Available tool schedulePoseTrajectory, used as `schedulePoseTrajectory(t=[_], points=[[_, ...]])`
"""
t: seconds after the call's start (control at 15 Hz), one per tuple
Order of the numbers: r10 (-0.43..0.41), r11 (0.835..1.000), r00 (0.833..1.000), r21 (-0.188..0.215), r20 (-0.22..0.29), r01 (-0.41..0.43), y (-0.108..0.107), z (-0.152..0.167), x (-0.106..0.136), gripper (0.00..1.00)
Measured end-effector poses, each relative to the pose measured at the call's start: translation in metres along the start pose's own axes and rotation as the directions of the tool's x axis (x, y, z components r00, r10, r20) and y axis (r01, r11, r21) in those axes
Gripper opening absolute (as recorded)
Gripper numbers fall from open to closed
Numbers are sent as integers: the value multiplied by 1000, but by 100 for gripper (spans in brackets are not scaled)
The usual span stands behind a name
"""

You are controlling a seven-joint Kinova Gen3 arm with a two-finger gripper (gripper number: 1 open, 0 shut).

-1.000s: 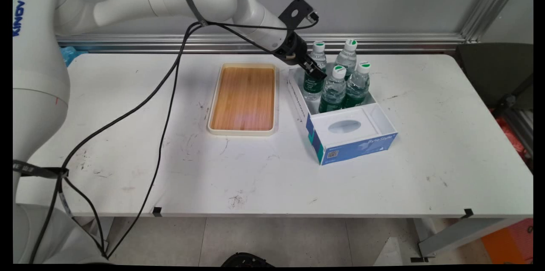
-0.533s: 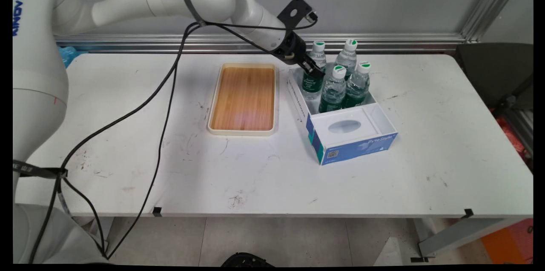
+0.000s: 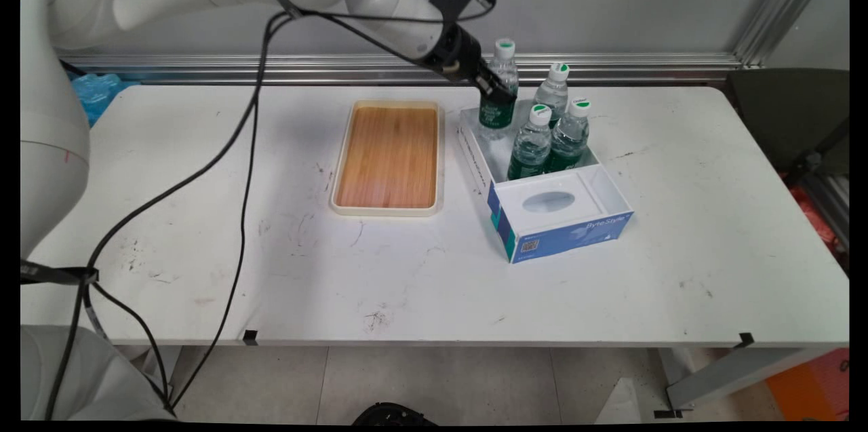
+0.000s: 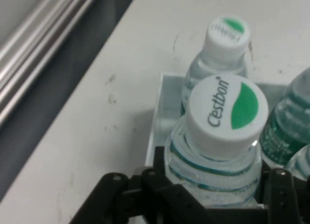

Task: Place the picked object on the tray

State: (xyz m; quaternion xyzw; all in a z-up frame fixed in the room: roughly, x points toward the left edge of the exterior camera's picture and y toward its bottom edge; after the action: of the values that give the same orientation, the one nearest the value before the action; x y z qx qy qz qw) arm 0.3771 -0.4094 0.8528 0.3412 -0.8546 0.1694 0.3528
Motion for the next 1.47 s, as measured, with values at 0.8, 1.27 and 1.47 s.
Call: schedulePoseTrajectory(t=[0.8,1.27,1.47], points=[[-11,996,1000,83,-8,12,-23,-124,8,0],[-84,984,996,163,30,78,-60,-185,-30,0],[-89,982,995,168,33,82,-75,-188,-48,0]])
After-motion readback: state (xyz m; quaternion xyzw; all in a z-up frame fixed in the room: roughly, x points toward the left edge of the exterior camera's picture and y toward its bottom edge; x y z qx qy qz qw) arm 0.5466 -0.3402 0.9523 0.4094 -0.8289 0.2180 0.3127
